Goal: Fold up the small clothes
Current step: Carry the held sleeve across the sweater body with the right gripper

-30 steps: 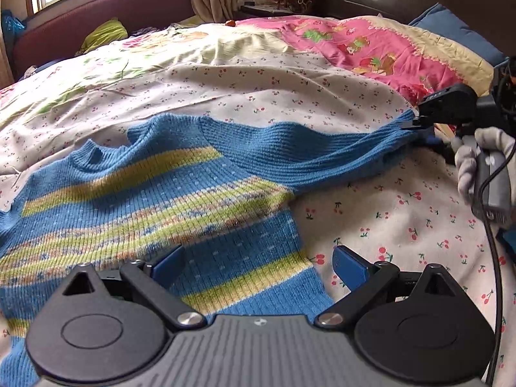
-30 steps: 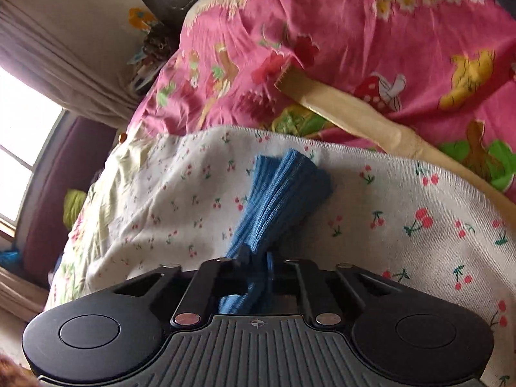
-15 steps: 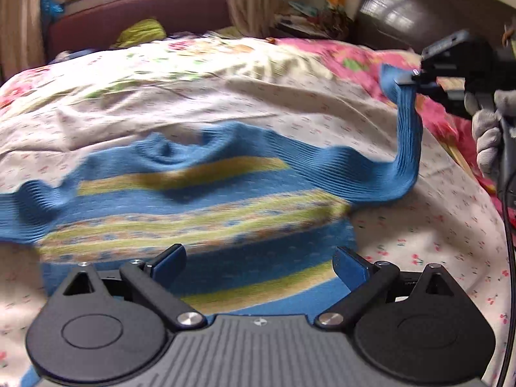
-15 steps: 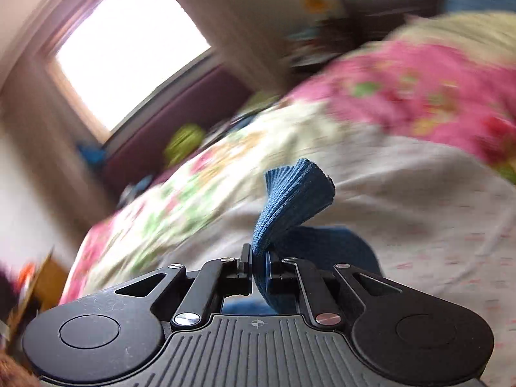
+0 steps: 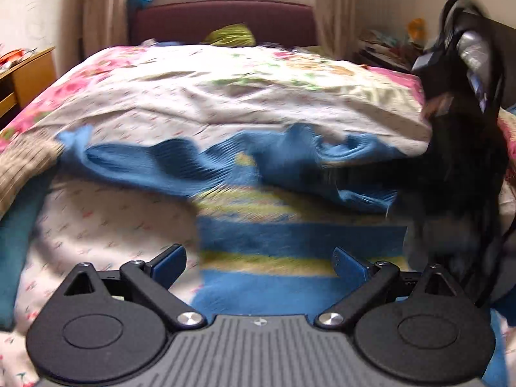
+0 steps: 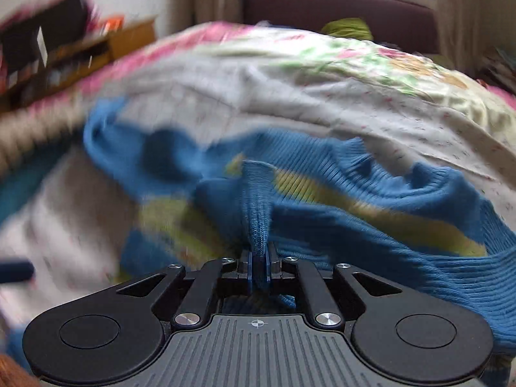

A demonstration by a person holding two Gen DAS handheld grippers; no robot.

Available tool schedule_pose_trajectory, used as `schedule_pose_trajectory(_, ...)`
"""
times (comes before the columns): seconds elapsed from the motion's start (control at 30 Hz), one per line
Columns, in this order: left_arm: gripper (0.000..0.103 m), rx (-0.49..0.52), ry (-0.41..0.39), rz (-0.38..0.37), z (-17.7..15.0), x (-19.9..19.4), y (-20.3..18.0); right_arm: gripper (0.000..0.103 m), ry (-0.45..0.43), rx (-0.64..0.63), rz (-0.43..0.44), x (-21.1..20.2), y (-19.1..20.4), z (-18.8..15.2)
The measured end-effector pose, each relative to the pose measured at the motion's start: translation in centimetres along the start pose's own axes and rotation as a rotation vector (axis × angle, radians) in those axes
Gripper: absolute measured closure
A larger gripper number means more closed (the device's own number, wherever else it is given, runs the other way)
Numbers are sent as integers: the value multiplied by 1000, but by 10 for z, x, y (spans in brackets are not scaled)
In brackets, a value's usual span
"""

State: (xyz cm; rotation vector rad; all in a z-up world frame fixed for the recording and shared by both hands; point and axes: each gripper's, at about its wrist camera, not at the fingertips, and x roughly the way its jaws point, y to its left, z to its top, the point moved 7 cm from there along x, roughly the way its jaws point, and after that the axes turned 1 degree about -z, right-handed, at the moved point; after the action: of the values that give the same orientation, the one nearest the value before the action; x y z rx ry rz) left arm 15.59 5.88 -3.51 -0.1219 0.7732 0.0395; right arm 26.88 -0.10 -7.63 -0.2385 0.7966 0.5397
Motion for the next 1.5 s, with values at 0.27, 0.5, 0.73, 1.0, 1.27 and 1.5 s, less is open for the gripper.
schedule_pose_trajectory(0.27,0,-65,3,-42,-13,11,18,87,-21,-78,-27,-12,5,19)
schedule_pose_trajectory(0.5,0,-107,-14,-71,-15,7,25,95,-10,32,-3,-4,5,37)
schedule_pose_trajectory(0.73,0,-139,-36,-91,-13,3,31,95,-159,207,-93,-31,-24,70)
schedule_pose_trajectory(1.0,0,-143,-36,-88,-14,2,36,88,96,49,20,17,28,34)
schedule_pose_trajectory(1.27,0,-217,-64,-100,-11,-6,53,83,78,-3,139,-7,45,72)
schedule_pose_trajectory(1.5,0,-301,-124,-40,-9,-17,80,81,89,-170,252,10,119,101)
